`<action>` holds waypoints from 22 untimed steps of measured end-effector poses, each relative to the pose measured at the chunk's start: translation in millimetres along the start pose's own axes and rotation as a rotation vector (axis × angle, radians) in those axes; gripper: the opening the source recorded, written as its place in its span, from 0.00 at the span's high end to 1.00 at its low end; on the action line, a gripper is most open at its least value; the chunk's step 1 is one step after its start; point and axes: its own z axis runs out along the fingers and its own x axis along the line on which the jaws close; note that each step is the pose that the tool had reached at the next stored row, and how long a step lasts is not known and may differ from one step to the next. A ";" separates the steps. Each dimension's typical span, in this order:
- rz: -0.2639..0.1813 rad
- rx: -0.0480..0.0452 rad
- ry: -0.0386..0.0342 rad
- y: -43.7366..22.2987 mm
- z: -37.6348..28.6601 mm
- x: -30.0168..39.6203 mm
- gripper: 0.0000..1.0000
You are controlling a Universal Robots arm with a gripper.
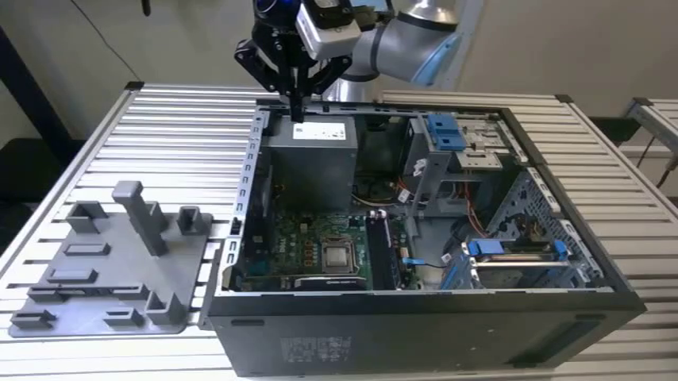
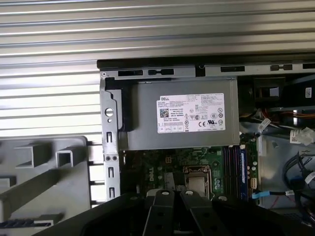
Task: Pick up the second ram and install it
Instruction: 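Reach for the second ram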
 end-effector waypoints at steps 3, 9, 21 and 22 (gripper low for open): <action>0.000 0.0000 0.0000 -0.4 -0.1 5.8 0.89; 0.000 0.0000 0.0012 -1.1 0.1 15.0 0.89; 0.000 0.0000 0.0022 -2.9 0.0 40.7 0.89; -0.001 0.0001 0.0023 -3.1 -0.1 43.5 0.89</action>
